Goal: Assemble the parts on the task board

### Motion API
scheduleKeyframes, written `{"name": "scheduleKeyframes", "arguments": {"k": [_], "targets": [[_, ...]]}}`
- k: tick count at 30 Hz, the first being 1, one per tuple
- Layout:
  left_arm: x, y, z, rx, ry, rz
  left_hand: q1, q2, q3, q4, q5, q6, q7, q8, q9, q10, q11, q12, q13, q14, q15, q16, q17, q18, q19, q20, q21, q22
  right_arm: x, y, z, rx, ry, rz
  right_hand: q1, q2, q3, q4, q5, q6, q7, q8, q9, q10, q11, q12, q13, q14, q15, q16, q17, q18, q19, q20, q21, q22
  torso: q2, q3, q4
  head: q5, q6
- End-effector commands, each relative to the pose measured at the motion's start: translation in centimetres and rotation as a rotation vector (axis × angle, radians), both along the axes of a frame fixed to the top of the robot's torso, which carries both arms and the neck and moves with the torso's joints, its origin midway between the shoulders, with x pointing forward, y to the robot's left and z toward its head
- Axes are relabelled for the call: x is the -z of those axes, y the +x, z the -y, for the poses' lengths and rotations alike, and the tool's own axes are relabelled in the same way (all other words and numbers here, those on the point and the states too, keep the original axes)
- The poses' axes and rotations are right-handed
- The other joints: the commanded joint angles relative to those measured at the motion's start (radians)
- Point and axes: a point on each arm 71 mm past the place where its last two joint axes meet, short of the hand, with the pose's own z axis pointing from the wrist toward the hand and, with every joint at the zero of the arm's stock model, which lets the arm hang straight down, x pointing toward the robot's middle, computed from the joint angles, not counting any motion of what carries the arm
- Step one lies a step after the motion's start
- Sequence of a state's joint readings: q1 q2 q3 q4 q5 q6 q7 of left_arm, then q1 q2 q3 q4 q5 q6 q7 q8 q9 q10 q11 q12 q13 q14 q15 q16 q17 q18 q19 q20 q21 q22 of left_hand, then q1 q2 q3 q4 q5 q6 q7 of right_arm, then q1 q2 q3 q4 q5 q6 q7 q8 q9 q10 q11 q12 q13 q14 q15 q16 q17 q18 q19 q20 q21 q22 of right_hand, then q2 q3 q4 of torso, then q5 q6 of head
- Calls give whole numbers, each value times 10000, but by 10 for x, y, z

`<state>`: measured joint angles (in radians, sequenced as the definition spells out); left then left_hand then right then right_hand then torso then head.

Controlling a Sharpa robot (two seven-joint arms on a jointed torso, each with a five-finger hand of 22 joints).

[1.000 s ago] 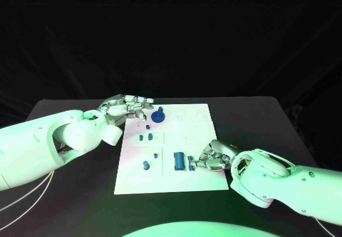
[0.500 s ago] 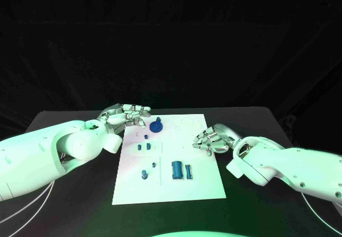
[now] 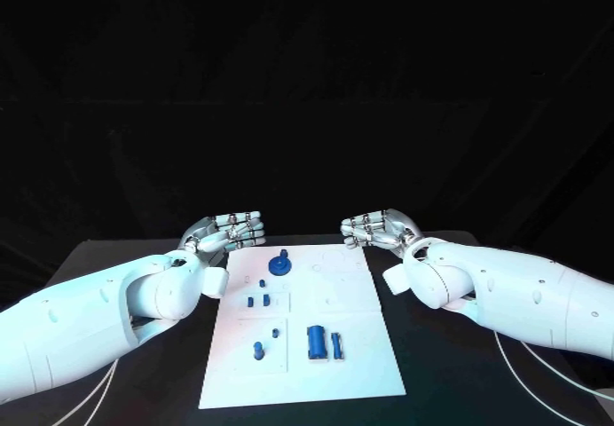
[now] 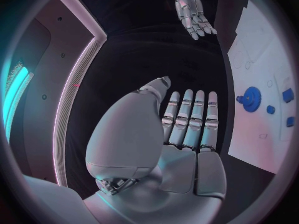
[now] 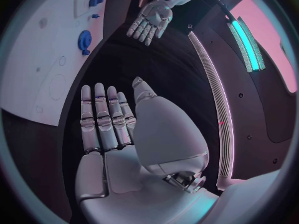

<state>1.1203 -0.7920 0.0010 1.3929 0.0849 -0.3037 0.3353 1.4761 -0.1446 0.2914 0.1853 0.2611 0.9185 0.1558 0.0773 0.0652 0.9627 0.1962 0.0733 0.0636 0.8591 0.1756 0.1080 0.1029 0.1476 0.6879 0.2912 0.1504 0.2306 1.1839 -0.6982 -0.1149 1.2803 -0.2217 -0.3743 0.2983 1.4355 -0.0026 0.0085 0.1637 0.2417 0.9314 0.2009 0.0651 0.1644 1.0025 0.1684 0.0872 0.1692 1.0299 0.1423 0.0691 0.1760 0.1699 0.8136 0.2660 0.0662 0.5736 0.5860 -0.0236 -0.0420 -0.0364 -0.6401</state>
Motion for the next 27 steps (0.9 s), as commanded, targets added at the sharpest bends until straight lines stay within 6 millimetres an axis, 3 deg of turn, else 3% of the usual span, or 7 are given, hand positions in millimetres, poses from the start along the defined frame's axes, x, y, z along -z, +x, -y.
{"name": "scheduleKeyframes", "arguments": {"k": [1,2,12,13,17,18,27], "targets": [[0,2,-2,-855,-252,272,71,78,-147,1,32,15,93,-65,-6,-40,-12,-49,-12,30,-4,-229,-145,-114,187,6,-230,-220,-3,3,-3,-206,1060,256,-169,75,-67,-142,-10,-27,58,-23,-193,67,53,-118,-302,56,54,-72,-297,151,-75,20,-53,-432,-67,60,20,51,72],[2,1,1,-176,-43,10,-4399,463,-949,-555,-783,-2729,-442,-773,-652,-2888,-588,-733,-636,-2577,-527,-1080,-1029,-443,-1972,-866,-572,-810,0,3,0,42,209,48,-4368,26,-85,-550,-725,-2794,-602,-651,-601,-2997,-495,-872,-676,-3085,-422,-691,-695,-510,-2464,-774,-662,-1963,-22,19,8,20,36],[4,-8,8,-673,346,291,-7361,1446,-1524,-943,-1295,-4596,-732,-773,-652,-4845,-981,-733,-636,-4293,-881,-1080,-1029,-656,-3344,-1458,-1504,-1276,0,-12,-6,721,803,274,-7319,26,-85,-889,-1217,-4694,-979,-651,-1644,-5004,-822,-872,-1692,-5152,-698,-691,-1760,-675,-4132,-1316,-662,-3151,-381,216,382,332,368],[4,-9,10,-773,426,353,-7651,1446,-1568,-987,-1343,-4776,-768,-773,-652,-5033,-1021,-733,-636,-4462,-915,-1080,-1029,-657,-3486,-1513,-1504,-1316,0,-15,-7,862,913,313,-7593,26,-85,-926,-1261,-4875,-1017,-651,-1644,-5200,-855,-872,-1692,-5354,-1423,-691,-1760,-737,-4290,-1369,-662,-3252,-403,227,404,351,387],[5,-19,18,-1265,836,683,-8635,1446,-1748,-1114,-1520,-5387,-1558,-773,-652,-5670,-1150,-733,-636,-5034,-1031,-1080,-1029,-768,-3956,-1710,-1504,-1454,-1,-30,-11,1577,1395,477,-8533,26,-85,-1637,-1422,-5492,-1154,-651,-1644,-5871,-971,-872,-1692,-6038,-1423,-691,-1760,-789,-4823,-1550,-662,-3597,-418,236,420,364,401],[6,-23,21,-1466,1009,830,-9046,1446,-1828,-1853,-1596,-5642,-1558,-773,-652,-5936,-1205,-733,-636,-5272,-1756,-1080,-1029,-770,-4154,-1789,-1504,-1512,-2,-36,-13,1846,1547,524,-8923,26,-85,-1637,-1489,-5750,-1211,-651,-1644,-6148,-1684,-872,-1692,-6330,-1423,-691,-1760,-892,-5047,-1626,-662,-3742,-418,236,420,364,401],[5,-40,32,-2215,1677,1441,-10802,1446,-2193,-1853,-1904,-6734,-1558,-773,-652,-7071,-1962,-733,-636,-6290,-1756,-1080,-1029,-1476,-4986,-2137,-1504,-2306,-5,-57,-17,2785,1964,639,-10594,26,-85,-1637,-2417,-6843,-2009,-651,-1644,-7342,-1684,-872,-1692,-7549,-1423,-691,-1760,-1699,-5995,-1946,-662,-4355,-418,236,420,364,401]]}}
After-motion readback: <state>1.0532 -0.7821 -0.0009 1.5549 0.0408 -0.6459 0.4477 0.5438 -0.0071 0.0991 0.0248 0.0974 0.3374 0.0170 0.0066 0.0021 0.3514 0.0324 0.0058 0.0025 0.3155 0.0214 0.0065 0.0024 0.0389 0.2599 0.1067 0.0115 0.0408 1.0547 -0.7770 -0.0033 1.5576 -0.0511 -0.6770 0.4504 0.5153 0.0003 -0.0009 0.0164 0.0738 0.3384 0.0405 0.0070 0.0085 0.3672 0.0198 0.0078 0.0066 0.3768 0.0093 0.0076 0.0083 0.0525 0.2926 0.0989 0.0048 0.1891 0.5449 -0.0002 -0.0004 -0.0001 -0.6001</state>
